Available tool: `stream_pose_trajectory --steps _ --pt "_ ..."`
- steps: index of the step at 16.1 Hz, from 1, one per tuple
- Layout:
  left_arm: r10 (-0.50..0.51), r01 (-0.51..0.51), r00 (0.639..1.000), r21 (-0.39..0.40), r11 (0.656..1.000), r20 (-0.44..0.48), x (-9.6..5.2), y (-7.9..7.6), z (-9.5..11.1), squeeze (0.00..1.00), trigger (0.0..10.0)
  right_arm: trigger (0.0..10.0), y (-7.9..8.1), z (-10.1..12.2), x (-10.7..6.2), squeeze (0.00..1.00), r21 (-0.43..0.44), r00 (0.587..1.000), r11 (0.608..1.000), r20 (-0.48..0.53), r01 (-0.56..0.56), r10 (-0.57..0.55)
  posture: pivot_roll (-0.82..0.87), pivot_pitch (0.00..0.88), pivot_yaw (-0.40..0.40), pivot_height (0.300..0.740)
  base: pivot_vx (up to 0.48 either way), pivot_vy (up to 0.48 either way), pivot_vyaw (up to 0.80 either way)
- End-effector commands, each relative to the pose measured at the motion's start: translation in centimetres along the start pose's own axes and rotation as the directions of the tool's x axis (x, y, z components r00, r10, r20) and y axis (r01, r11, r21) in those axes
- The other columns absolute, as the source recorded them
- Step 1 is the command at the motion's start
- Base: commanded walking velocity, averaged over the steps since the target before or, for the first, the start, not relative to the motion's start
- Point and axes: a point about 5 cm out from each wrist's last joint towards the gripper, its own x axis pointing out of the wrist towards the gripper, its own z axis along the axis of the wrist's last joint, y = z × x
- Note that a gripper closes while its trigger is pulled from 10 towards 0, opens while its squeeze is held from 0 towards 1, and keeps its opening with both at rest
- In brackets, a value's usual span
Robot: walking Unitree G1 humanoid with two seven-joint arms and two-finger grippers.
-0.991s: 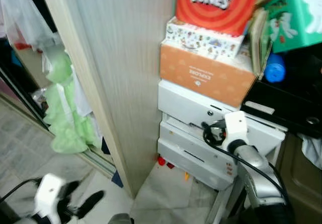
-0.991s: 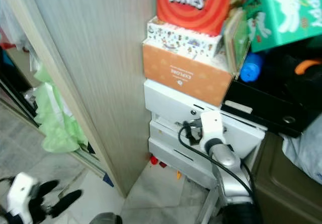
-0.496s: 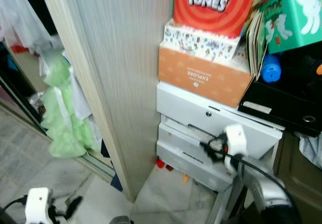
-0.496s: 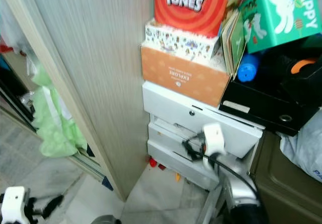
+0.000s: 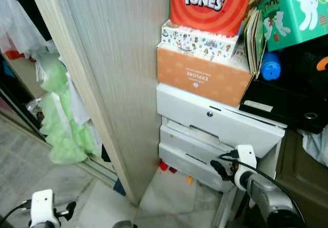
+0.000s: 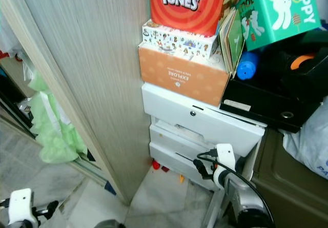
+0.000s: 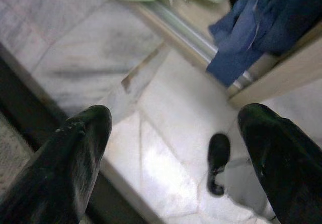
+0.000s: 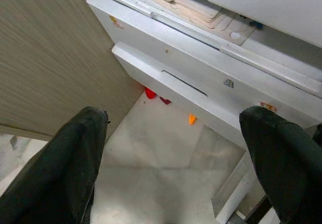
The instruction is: Clean up the room
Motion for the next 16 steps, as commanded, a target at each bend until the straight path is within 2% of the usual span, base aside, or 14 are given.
stream_pose_trajectory --steps 1,4,6,9,12,13,16 --pt "0.014 -0.013 0.999 0.032 0.999 -0.029 0.1 -0.1 -0.6 0.00 10.0 10.0 -0.6 -0.6 0.0 0.00 -0.004 0.999 0.999 -0.018 0.039 -0.039 -0.06 0.000 0.020 0.740 0.000 0.000 0.00" --pt "0.021 -0.016 0.997 0.062 0.998 -0.069 0.4 -0.9 -1.3 0.00 10.0 10.0 -1.9 -2.4 -0.1 0.00 -0.034 0.987 0.990 -0.070 0.139 -0.141 -0.06 0.000 0.029 0.740 0.000 0.186 0.00" --pt "-0.001 0.004 0.998 0.065 0.998 -0.059 0.6 -1.5 -1.0 0.00 10.0 10.0 -2.1 -2.4 -0.2 0.00 -0.022 0.989 0.990 -0.056 0.137 -0.138 -0.07 0.000 0.034 0.740 0.000 0.480 0.00" --pt "-0.016 0.022 0.998 0.093 0.995 -0.065 0.7 -1.8 -1.1 0.00 10.0 10.0 -2.3 -1.9 -0.3 0.00 -0.053 0.989 0.988 -0.015 0.148 -0.149 -0.08 0.000 0.038 0.740 0.000 0.480 0.00" --pt "-0.007 0.012 0.998 0.097 0.995 -0.057 0.7 -1.6 -1.1 0.00 10.0 10.0 -2.4 0.5 0.0 0.00 -0.047 0.981 0.983 0.093 0.175 -0.171 -0.08 0.000 0.039 0.740 0.000 0.480 0.00" --pt "-0.006 0.008 1.000 0.090 0.996 -0.027 0.7 -1.6 -0.8 0.00 10.0 10.0 -2.1 1.6 0.2 0.00 -0.054 0.976 0.981 0.127 0.186 -0.178 -0.08 0.000 0.038 0.740 0.000 0.480 0.00" --pt "0.005 -0.005 1.000 0.084 0.996 -0.004 0.8 -1.3 -0.2 0.00 10.0 10.0 -1.1 4.0 0.6 0.00 -0.039 0.954 0.969 0.192 0.243 -0.231 -0.08 0.000 0.033 0.740 0.000 0.000 0.00"
